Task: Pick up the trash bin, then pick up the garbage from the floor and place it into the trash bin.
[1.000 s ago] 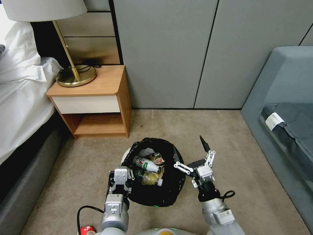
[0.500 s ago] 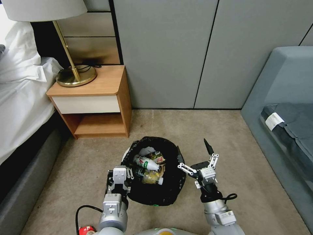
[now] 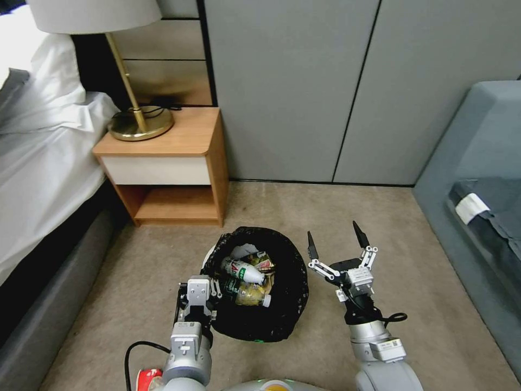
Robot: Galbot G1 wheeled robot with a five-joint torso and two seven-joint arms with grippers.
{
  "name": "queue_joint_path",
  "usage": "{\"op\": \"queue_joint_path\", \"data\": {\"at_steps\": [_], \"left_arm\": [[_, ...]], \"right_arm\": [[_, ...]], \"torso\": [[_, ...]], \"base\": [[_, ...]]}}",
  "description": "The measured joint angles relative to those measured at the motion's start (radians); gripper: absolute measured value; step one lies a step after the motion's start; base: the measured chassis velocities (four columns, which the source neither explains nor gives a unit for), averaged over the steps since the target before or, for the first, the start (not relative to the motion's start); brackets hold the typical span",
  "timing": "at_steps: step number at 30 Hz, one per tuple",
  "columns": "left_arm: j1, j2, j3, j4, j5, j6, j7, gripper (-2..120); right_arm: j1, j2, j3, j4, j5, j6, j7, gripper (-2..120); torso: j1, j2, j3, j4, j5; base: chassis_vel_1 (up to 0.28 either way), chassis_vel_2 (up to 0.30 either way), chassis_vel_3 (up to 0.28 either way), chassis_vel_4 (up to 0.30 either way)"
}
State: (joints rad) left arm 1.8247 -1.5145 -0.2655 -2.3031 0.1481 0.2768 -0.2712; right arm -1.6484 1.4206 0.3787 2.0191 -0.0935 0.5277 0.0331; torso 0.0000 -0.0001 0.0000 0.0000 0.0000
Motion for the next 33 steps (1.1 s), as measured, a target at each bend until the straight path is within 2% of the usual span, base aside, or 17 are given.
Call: {"op": "queue_joint_path", "data": {"at_steps": [33], "left_arm": [[0.005, -0.003, -0.003, -0.005, 0.005, 0.002, -0.002, 2]], "right_arm": [[0.009, -0.005, 0.001, -0.006, 0.016, 0.001, -0.019, 100]], "torso": [[0.000, 0.000, 0.000, 0.0000, 0.0000]], "base": [[0.118, 0.121, 0.122, 0.119]]}}
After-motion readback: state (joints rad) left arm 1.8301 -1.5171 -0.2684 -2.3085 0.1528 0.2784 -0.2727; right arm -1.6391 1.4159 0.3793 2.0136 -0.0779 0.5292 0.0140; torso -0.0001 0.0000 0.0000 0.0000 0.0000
